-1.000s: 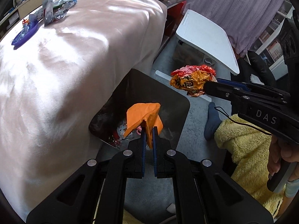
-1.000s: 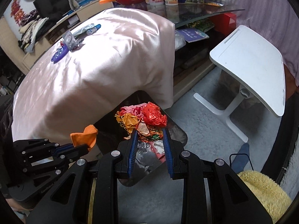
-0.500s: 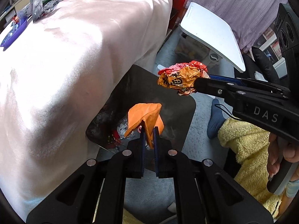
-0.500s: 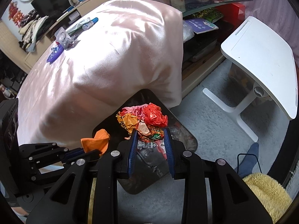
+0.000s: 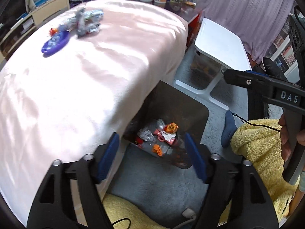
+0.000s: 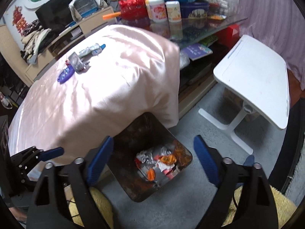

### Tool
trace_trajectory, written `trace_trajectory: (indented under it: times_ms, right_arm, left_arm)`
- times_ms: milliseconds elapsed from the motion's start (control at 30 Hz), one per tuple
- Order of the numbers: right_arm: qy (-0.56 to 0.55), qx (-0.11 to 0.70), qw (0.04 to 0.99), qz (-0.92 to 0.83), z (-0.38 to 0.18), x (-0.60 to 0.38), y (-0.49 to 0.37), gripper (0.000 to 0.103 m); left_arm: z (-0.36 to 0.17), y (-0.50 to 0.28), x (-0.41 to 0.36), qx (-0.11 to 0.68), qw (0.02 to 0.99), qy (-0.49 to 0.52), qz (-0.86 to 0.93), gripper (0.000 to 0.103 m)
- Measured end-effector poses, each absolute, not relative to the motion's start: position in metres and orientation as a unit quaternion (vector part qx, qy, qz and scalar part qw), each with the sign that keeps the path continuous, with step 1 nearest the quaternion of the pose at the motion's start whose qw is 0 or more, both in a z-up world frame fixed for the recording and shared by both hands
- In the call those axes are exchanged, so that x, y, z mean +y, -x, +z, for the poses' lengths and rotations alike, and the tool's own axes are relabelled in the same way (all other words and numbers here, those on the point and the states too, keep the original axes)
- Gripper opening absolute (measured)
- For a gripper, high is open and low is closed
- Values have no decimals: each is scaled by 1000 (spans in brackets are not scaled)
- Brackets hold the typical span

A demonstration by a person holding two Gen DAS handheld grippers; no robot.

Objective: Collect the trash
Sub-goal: 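Move both open grippers back over the table toward the remaining trash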

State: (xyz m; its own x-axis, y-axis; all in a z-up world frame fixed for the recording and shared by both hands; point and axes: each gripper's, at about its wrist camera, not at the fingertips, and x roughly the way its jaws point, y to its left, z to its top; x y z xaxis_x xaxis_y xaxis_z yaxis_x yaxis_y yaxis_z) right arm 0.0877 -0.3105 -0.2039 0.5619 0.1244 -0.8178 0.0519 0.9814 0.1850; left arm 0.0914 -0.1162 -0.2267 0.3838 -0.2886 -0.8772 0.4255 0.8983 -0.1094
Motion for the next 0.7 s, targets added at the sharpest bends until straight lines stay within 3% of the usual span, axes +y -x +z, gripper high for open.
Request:
trace_trajectory:
  times_ms: [100, 200, 700]
  right_arm:
    - [-87, 452, 887, 28, -191, -304, -85, 92]
    - [-78, 441, 893, 33, -180, -295, -86, 93]
    - [-54, 419, 903, 83, -148, -242, -138, 93]
  left_arm:
    - [-210, -83, -97, 497, 841, -60, -205, 89]
    - [-196, -81, -75, 488, 850, -54, -188, 92]
    - [-158, -128, -1, 455, 884, -34, -103, 92]
